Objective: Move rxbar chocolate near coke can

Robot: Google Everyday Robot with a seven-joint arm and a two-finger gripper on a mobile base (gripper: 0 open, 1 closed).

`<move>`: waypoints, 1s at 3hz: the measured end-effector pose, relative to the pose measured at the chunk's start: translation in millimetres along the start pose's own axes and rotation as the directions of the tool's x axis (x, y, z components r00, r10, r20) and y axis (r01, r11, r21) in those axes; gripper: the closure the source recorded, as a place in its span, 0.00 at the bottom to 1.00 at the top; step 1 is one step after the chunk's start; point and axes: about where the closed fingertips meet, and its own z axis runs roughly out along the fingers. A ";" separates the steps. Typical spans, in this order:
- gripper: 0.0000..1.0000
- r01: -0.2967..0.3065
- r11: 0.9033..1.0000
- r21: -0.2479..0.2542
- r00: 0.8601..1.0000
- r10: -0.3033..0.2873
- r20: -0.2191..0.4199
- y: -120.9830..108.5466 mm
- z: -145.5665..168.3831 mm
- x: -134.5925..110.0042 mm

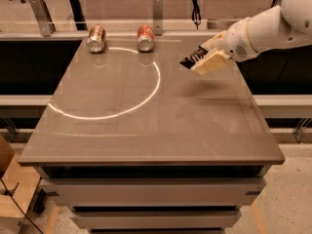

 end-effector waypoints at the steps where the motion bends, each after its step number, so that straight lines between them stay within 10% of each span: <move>1: 1.00 -0.038 0.999 0.036 0.999 0.037 0.020 -6.2 13.1 0.9; 3: 1.00 -0.071 0.991 0.112 0.993 0.060 0.100 -56.3 84.5 -6.7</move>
Offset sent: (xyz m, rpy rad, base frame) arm 0.1098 0.0364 -0.0205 0.1474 -0.1271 -0.0962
